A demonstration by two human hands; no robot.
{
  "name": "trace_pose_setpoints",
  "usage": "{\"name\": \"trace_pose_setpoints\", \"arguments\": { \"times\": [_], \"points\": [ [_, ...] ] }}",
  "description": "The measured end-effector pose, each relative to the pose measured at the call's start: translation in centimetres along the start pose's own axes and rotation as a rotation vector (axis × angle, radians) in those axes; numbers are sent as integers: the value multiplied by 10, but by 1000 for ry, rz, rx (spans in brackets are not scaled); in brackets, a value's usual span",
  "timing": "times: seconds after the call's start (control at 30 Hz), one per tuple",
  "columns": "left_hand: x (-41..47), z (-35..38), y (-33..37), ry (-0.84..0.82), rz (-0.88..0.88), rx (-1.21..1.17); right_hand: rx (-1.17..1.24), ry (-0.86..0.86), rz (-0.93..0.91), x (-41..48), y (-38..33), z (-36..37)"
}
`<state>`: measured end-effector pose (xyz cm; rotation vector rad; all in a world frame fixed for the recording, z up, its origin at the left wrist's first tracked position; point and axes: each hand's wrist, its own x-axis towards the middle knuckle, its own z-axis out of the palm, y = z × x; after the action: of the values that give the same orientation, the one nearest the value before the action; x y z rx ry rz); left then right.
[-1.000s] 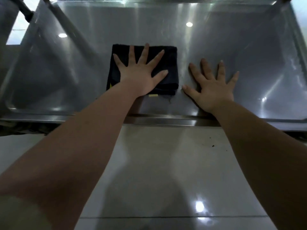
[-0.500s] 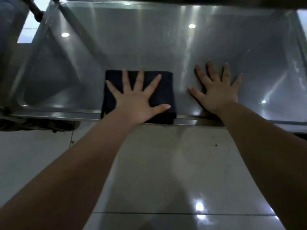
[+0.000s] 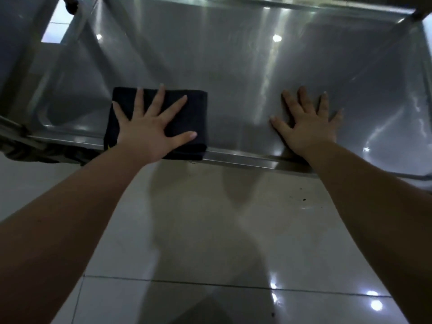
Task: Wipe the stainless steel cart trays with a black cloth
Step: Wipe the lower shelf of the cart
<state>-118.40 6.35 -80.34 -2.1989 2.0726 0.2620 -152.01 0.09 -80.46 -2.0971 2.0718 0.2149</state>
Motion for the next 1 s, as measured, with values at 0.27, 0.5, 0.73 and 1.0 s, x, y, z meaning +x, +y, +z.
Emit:
{"name": "trace_pose_setpoints", "arguments": {
  "times": [0.27,0.5,0.73,1.0],
  "points": [
    [-6,-1,2,30,24,-15,244,25,-283,-4,-157,1],
    [-16,2,-75,30,-2,-48,-32,53,-282,-5,-158,20],
    [24,-9,-157,6,-56,-34,-107,77,-261,-4,-166,21],
    [47,-18,-120,-12,-56,-46,-115,51,-251,-4,-166,18]
  ]
}}
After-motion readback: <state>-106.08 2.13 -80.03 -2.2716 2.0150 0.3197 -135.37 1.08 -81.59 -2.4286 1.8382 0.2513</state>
